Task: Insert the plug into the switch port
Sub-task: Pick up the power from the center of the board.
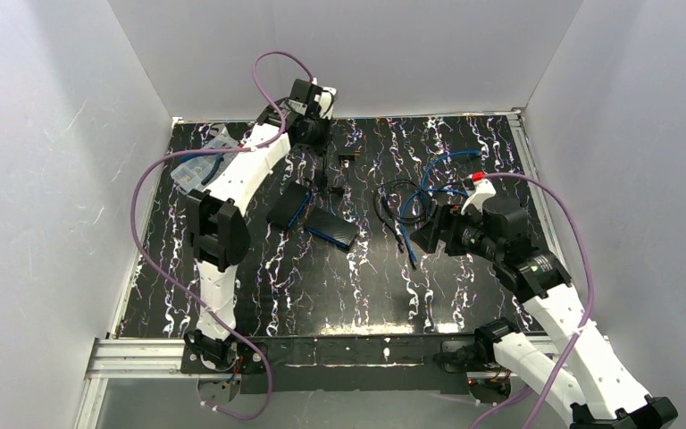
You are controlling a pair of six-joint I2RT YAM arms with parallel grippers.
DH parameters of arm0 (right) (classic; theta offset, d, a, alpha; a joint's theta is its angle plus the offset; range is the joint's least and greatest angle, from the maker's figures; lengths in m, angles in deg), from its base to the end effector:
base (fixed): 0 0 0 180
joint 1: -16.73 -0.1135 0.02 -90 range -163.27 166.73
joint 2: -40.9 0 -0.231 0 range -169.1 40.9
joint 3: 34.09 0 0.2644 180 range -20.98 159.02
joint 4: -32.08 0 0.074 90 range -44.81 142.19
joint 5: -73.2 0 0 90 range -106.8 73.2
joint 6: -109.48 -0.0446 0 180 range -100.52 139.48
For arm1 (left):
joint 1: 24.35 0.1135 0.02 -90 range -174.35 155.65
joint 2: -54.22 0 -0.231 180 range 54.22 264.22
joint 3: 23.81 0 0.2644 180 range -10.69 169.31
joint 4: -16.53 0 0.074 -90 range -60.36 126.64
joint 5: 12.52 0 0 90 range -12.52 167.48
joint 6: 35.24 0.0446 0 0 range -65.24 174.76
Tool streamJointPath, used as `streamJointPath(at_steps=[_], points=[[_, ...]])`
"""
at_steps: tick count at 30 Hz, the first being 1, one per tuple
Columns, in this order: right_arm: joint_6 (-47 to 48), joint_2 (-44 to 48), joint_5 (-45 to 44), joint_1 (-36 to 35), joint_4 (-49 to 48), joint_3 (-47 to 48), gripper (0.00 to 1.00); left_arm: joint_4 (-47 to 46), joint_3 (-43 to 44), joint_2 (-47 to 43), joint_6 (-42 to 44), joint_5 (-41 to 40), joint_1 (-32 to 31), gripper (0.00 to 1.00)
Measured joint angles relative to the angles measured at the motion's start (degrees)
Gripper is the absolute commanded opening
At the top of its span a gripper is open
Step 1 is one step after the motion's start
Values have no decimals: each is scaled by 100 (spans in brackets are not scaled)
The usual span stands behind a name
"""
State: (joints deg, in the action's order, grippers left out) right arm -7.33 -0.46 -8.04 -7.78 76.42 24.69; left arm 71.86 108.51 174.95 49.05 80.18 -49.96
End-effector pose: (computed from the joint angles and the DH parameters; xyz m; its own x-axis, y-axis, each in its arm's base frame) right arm 0.1830 0.0909 0.2918 -0.6083 0.2126 -0.7647 -0.2904 0.8370 0.4637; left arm 0.4344 -0.2105 0.2832 -0.6664 0.2092 -0.7157 0.3981 0.9114 -0.1043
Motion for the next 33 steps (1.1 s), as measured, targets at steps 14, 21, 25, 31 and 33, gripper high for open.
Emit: streamJointPath(at_steps=[14, 21, 25, 31, 33], points=[[7, -33, 66, 0, 50, 271, 88, 68, -815, -1182, 227, 129, -2, 0], [48, -26, 68, 0, 168, 422, 88, 90, -1167, -1886, 321, 249, -11, 0], [96, -26, 68, 0, 199, 514, 88, 127, -1281, -2238, 363, 275, -31, 0], [140, -26, 94, 0, 212, 555, 88, 251, -1307, -2647, 374, 348, -42, 0], [149, -31, 109, 0, 212, 555, 88, 295, -1368, -2789, 358, 439, -44, 0]])
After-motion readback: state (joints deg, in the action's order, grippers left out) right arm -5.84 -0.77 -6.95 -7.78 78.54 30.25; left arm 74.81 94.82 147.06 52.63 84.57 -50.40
